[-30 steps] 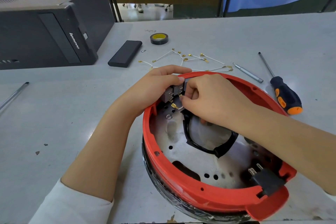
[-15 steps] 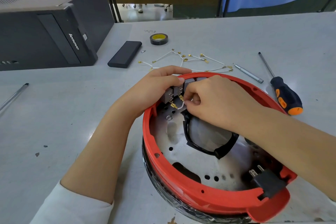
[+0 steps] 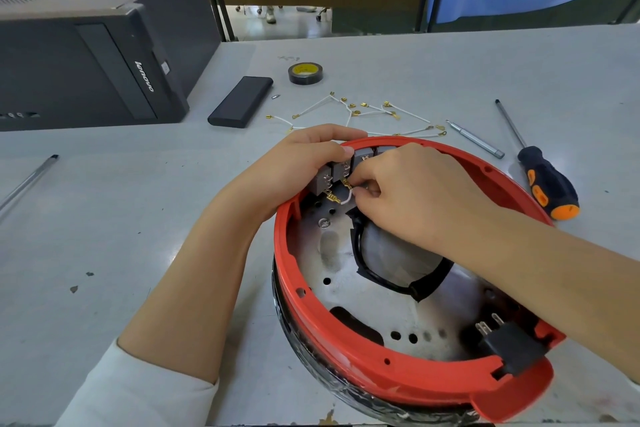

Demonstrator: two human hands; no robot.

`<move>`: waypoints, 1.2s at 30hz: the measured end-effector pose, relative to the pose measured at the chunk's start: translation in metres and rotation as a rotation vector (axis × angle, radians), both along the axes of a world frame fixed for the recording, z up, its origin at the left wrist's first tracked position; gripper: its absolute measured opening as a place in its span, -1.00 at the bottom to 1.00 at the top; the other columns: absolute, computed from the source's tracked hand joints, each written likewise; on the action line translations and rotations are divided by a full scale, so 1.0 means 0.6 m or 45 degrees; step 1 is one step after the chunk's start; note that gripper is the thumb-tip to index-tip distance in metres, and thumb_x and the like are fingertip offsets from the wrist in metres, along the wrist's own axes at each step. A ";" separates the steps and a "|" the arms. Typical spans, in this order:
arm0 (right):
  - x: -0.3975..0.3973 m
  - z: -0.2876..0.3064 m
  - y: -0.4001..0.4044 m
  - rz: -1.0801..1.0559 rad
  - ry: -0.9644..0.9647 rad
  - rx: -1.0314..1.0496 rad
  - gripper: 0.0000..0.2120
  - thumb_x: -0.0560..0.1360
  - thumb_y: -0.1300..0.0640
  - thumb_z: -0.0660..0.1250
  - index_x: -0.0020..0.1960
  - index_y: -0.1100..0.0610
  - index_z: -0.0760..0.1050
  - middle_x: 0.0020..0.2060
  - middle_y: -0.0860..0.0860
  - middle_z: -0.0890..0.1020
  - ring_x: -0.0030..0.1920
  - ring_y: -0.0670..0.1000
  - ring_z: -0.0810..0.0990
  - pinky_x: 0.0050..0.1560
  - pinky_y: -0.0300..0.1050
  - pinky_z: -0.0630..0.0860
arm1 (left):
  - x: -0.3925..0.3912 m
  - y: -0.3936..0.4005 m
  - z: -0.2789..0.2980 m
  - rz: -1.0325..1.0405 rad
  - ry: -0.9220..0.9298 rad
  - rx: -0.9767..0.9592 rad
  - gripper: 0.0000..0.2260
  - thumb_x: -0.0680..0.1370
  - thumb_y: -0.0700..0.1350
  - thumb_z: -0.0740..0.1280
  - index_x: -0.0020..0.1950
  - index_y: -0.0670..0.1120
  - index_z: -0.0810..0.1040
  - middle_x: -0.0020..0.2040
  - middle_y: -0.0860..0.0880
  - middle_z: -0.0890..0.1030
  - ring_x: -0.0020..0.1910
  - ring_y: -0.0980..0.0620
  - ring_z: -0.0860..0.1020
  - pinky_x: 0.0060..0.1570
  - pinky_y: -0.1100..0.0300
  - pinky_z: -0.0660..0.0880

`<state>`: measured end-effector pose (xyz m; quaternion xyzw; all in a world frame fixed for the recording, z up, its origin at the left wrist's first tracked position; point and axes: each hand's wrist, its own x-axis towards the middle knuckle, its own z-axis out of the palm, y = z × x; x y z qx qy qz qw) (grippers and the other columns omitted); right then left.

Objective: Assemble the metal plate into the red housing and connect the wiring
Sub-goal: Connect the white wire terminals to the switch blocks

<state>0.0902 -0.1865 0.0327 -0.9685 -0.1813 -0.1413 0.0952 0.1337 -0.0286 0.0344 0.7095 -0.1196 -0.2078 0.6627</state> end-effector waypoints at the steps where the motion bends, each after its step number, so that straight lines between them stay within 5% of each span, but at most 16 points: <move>1: 0.000 0.001 0.000 -0.003 0.002 0.003 -0.80 0.48 0.02 0.22 -0.02 -0.11 0.60 -0.42 -0.10 0.36 -0.30 0.02 0.42 -0.46 -0.24 0.11 | -0.001 0.000 0.001 0.005 -0.001 0.003 -0.73 0.60 -0.28 0.22 0.23 -0.10 0.59 -0.21 -0.03 0.69 -0.34 0.06 0.63 -0.27 0.22 0.54; 13: -0.001 0.005 0.005 -0.011 0.006 -0.031 -0.79 0.49 0.04 0.20 -0.06 -0.09 0.62 -0.45 -0.11 0.34 -0.31 0.01 0.39 -0.48 -0.21 0.09 | -0.001 -0.002 0.002 0.025 0.010 -0.009 -0.72 0.59 -0.29 0.22 0.26 -0.13 0.58 -0.13 -0.08 0.69 -0.26 0.04 0.64 -0.27 0.25 0.55; 20: 0.004 0.009 0.004 0.016 0.083 0.000 -0.88 0.47 0.06 0.22 -0.12 -0.03 0.55 -0.27 -0.05 0.59 -0.19 0.06 0.57 -0.35 -0.12 0.40 | 0.001 -0.001 -0.001 0.035 -0.009 0.000 -0.72 0.59 -0.29 0.23 0.23 -0.10 0.60 -0.13 -0.06 0.70 -0.18 0.05 0.66 -0.18 0.25 0.57; 23: -0.002 0.007 0.004 0.055 0.070 0.080 -0.98 0.44 0.01 0.25 -0.13 -0.08 0.41 -0.35 -0.10 0.50 -0.20 0.01 0.55 -0.30 -0.09 0.40 | 0.000 -0.002 0.000 0.036 -0.041 0.039 -0.71 0.58 -0.30 0.22 0.23 -0.10 0.60 -0.17 -0.06 0.69 -0.20 0.05 0.64 -0.11 0.22 0.57; 29: -0.005 0.006 0.015 0.150 0.113 0.025 -0.80 0.46 -0.20 0.25 -0.09 -0.11 0.52 -0.35 -0.13 0.42 -0.22 -0.07 0.43 -0.32 -0.14 0.29 | -0.001 -0.004 0.002 0.053 -0.028 0.028 -0.72 0.59 -0.31 0.23 0.24 -0.13 0.59 -0.04 -0.13 0.68 -0.15 0.01 0.62 -0.02 0.18 0.54; 36: -0.004 0.008 0.017 0.166 0.179 0.086 -0.79 0.48 -0.10 0.27 -0.27 -0.04 0.39 -0.44 -0.11 0.39 -0.32 -0.04 0.41 -0.36 -0.12 0.30 | -0.003 -0.003 0.003 0.061 -0.044 0.066 -0.72 0.59 -0.30 0.23 0.26 -0.14 0.58 0.15 -0.24 0.66 0.01 -0.06 0.62 0.21 0.02 0.51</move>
